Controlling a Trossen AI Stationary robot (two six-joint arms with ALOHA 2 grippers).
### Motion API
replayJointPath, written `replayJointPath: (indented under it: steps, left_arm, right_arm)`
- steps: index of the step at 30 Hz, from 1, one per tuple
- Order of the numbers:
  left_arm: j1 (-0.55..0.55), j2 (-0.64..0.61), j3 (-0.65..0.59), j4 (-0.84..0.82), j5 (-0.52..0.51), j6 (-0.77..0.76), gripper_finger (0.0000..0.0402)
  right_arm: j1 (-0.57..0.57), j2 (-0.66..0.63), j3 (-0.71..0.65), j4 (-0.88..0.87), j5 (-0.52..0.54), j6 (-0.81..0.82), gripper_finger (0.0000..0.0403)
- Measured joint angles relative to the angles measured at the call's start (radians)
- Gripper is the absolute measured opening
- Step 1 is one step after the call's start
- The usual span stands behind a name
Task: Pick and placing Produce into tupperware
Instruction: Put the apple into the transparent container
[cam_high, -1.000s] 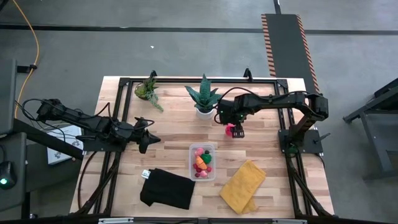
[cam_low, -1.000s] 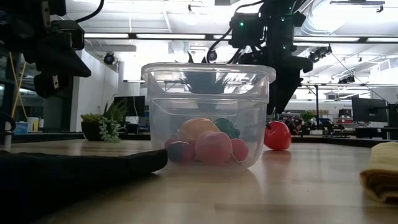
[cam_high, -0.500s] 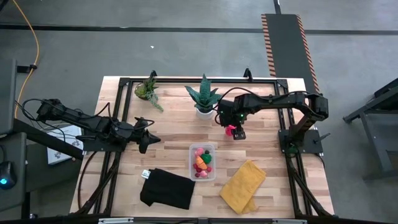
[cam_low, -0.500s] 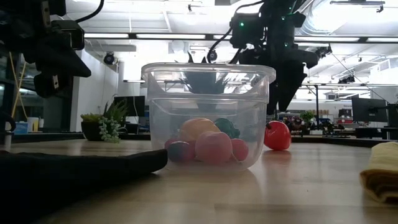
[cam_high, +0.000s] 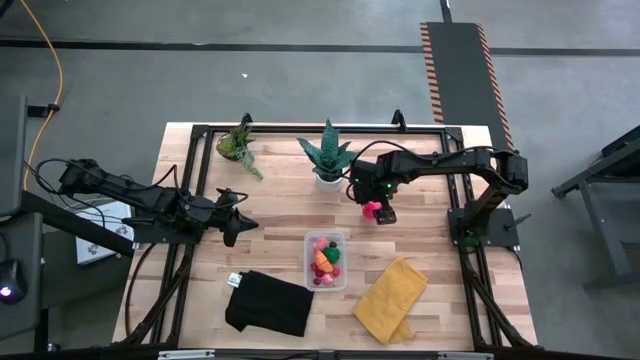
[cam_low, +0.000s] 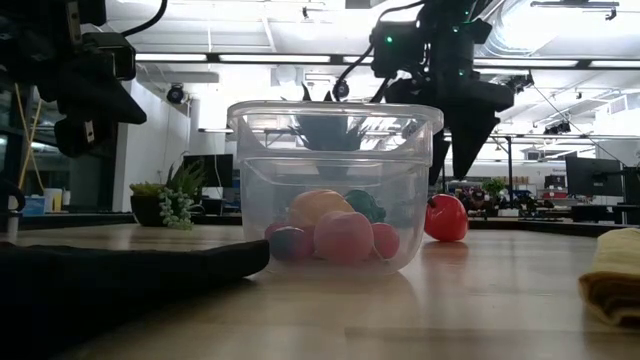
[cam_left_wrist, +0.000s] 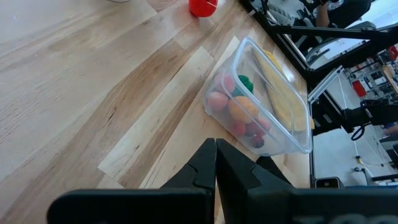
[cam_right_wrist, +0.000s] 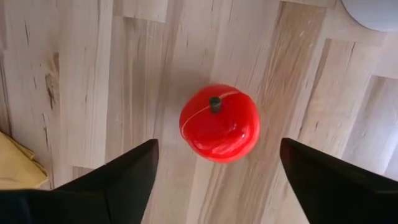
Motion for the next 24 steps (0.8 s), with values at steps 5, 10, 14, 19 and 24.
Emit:
replayJointPath:
  steps: [5, 10, 14, 19, 24]
  left_arm:
    - [0.0, 0.0, 0.0, 0.0, 0.0, 0.0, 0.0001]
    - [0.0, 0.0, 0.0, 0.0, 0.0, 0.0, 0.0001]
    - [0.0, 0.0, 0.0, 0.0, 0.0, 0.0, 0.0001]
    - [0.0, 0.0, 0.0, 0.0, 0.0, 0.0, 0.0001]
    - [0.0, 0.0, 0.0, 0.0, 0.0, 0.0, 0.0001]
  right_arm:
    - [0.015, 0.0, 0.0, -0.005, 0.0, 0.0, 0.0334]
    - [0.035, 0.0, 0.0, 0.006, 0.0, 0.004, 0.0335]
    - [0.047, 0.0, 0.0, 0.014, 0.005, -0.008, 0.0335]
    - [0.047, 0.0, 0.0, 0.012, 0.008, -0.02, 0.0335]
    - [0.045, 0.0, 0.0, 0.013, 0.054, -0.014, 0.0335]
